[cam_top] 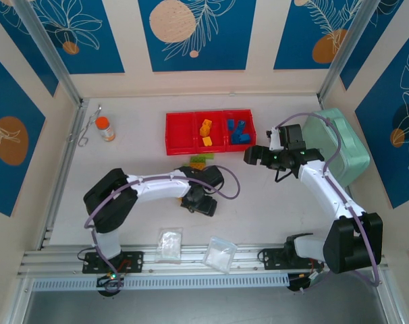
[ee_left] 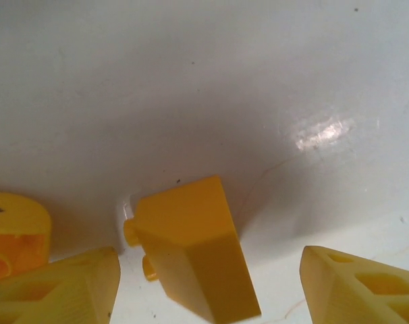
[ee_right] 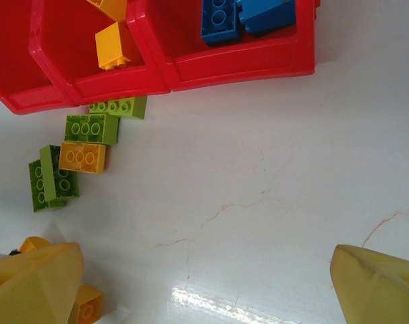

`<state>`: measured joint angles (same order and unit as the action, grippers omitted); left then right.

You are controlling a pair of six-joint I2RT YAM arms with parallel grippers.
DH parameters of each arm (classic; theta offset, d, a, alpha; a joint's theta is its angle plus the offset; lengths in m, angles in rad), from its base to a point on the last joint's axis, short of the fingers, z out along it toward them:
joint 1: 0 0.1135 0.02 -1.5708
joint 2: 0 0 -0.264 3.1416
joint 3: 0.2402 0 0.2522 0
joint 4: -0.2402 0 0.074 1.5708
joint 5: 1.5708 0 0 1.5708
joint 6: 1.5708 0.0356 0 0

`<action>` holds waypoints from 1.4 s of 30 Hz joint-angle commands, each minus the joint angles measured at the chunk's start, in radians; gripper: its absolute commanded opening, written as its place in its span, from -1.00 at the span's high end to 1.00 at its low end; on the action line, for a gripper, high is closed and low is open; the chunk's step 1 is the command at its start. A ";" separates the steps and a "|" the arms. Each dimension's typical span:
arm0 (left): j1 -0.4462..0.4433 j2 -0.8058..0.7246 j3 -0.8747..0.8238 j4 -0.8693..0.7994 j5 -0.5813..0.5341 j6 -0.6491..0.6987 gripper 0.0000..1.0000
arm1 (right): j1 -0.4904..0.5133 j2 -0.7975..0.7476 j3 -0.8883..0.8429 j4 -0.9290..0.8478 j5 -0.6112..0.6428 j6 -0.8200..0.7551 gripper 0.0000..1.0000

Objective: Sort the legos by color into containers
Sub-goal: Pick up the lego from the middle-left of the table, then place the lego in the container.

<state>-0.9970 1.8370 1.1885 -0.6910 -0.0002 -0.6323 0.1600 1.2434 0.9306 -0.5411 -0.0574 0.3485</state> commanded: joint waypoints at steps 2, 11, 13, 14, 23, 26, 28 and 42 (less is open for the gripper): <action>0.019 0.029 -0.005 0.021 0.019 -0.001 -0.32 | -0.006 -0.016 -0.013 -0.002 -0.029 -0.010 -0.90; 0.051 0.056 0.009 0.020 0.018 0.036 0.08 | -0.005 -0.015 -0.016 0.000 -0.029 -0.015 -0.90; 0.051 0.053 0.007 0.032 0.028 0.042 0.20 | -0.007 -0.012 -0.015 0.001 -0.025 -0.016 -0.90; 0.051 0.049 0.006 0.037 0.032 0.044 0.24 | -0.007 -0.012 -0.015 0.001 -0.024 -0.014 -0.90; 0.053 -0.052 0.074 -0.034 -0.029 0.081 0.43 | -0.008 -0.014 -0.007 0.000 -0.016 -0.013 -0.90; 0.085 -0.052 0.172 -0.123 -0.062 0.109 0.44 | -0.011 -0.022 -0.003 0.003 -0.014 -0.012 -0.90; 0.138 -0.032 0.256 -0.169 -0.055 0.143 0.45 | -0.012 -0.030 0.001 0.007 -0.018 -0.010 -0.90; 0.383 0.403 1.015 -0.309 -0.023 0.315 0.48 | -0.025 -0.091 -0.011 -0.024 0.007 -0.006 -0.90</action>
<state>-0.6243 2.1700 2.1063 -0.9356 -0.0551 -0.3630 0.1432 1.1824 0.9272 -0.5404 -0.0525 0.3450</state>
